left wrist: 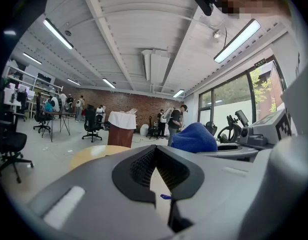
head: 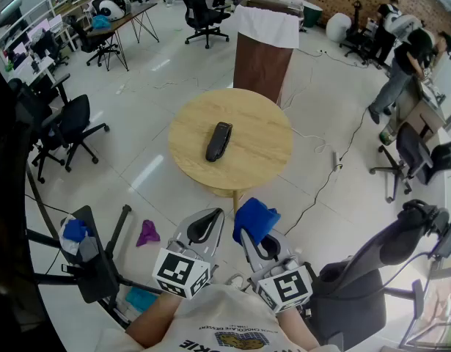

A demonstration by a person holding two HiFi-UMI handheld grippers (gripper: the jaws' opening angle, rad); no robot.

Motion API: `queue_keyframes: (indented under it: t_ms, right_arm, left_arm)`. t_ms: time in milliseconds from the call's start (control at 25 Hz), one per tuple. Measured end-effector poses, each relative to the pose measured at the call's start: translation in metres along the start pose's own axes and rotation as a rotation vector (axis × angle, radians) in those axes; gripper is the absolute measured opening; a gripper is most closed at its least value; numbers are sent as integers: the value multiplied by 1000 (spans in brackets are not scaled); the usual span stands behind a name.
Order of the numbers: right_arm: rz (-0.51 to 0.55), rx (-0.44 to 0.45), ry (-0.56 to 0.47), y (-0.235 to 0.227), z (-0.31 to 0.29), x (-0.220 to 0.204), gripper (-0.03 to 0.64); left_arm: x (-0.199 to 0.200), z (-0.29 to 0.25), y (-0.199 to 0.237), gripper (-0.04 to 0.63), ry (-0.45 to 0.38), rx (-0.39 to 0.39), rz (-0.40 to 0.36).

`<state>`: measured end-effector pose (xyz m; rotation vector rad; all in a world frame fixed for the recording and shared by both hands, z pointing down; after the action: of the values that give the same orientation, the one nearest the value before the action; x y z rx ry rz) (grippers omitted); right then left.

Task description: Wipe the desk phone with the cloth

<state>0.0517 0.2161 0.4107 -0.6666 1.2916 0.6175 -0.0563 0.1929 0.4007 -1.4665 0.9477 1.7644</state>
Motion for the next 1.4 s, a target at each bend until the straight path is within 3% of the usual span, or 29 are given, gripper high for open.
queue_keyframes:
  t_ms: [720, 1400]
  right_arm:
    - [-20, 35, 2, -36, -1, -4, 60]
    - [-3, 73, 40, -76, -87, -20, 60]
  left_arm:
    - [-17, -27, -12, 0, 23, 32, -35]
    - [-34, -92, 57, 0, 10, 47, -7]
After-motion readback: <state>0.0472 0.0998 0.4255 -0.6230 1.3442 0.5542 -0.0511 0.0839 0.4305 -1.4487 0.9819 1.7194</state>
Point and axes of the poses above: the fingertips, and each gripper's own axes: z backward along the fingers, y to its left, x out of its top, the point moved 4 cm from there along z, backward along the fingers, and after that the axes turned 14 degrees about -y, right-handed, at the moved point
